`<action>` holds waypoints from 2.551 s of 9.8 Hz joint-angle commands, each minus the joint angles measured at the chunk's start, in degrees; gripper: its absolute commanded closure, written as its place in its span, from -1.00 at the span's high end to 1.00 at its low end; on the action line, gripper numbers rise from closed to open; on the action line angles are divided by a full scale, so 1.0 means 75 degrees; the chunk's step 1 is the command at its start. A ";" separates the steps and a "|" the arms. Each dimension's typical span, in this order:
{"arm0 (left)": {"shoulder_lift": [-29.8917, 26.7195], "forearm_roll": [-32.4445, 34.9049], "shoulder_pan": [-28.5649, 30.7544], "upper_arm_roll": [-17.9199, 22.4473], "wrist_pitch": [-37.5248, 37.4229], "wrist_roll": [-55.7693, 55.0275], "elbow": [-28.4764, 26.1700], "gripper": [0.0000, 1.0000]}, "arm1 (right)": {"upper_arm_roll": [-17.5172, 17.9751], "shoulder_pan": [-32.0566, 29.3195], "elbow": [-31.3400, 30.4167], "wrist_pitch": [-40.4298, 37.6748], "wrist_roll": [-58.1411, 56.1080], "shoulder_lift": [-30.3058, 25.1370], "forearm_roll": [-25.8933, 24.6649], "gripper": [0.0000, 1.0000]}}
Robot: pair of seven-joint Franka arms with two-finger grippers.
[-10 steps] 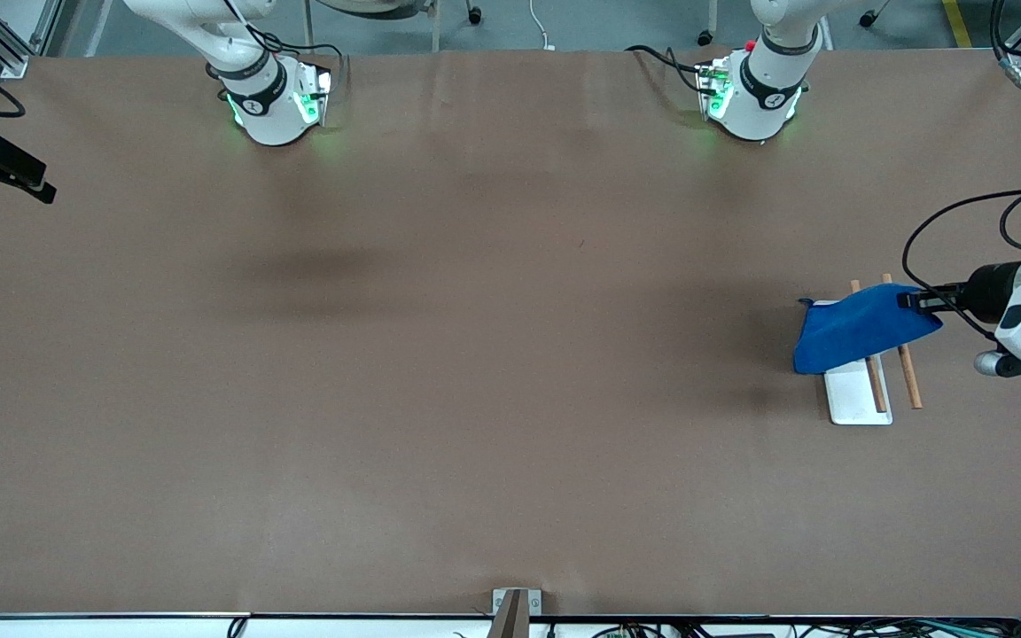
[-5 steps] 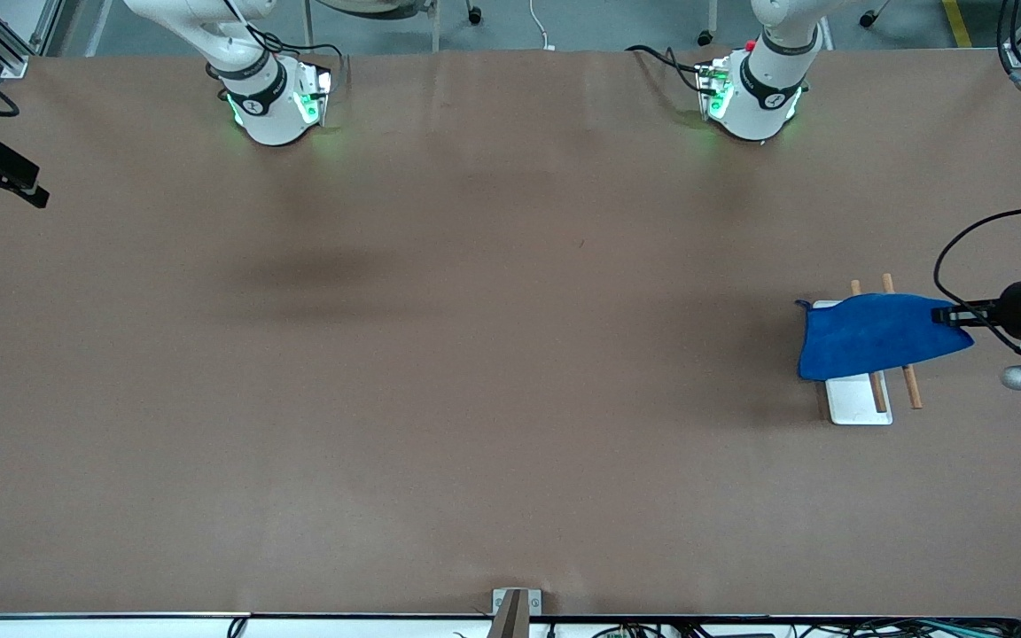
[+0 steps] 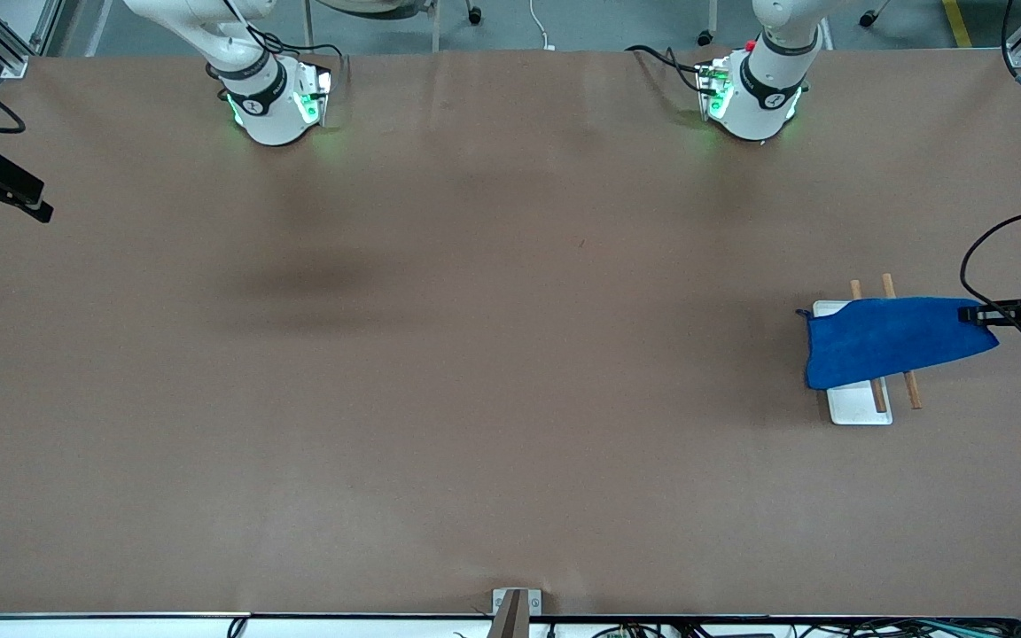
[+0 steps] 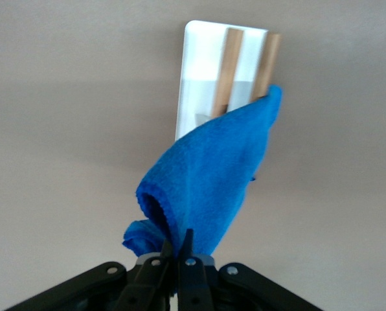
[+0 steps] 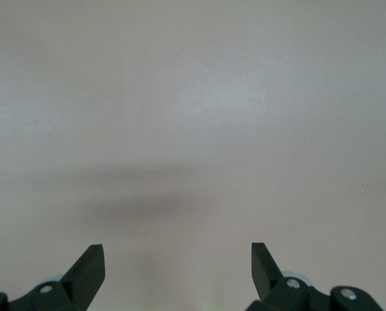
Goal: Right arm passes towel to left arm to hang
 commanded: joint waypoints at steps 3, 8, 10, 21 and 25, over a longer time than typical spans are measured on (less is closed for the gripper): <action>0.0599 0.0438 0.0265 -0.0054 0.0278 0.0456 0.0086 -0.99 | 0.0028 -0.0009 0.0095 0.0172 0.0018 0.0221 -0.0026 1.00; 0.0822 0.0730 0.0535 -0.0054 0.0876 0.0725 0.0075 -0.94 | 0.0028 0.0038 0.0095 0.0173 0.0030 0.0233 -0.0015 1.00; 0.0951 0.0731 0.0582 -0.0054 0.1006 0.0725 0.0086 -0.86 | 0.0040 0.0038 0.0095 0.0184 0.0030 0.0280 -0.0015 1.00; -0.0710 0.0004 0.0629 -0.1994 0.0386 -0.1997 0.0121 1.00 | 0.0040 0.0062 0.0095 0.0173 0.0019 0.0304 -0.0015 1.00; -0.1204 0.0425 0.0640 -0.3017 -0.0011 -0.2837 0.0342 1.00 | 0.0040 0.0062 0.0095 0.0161 0.0019 0.0304 -0.0015 1.00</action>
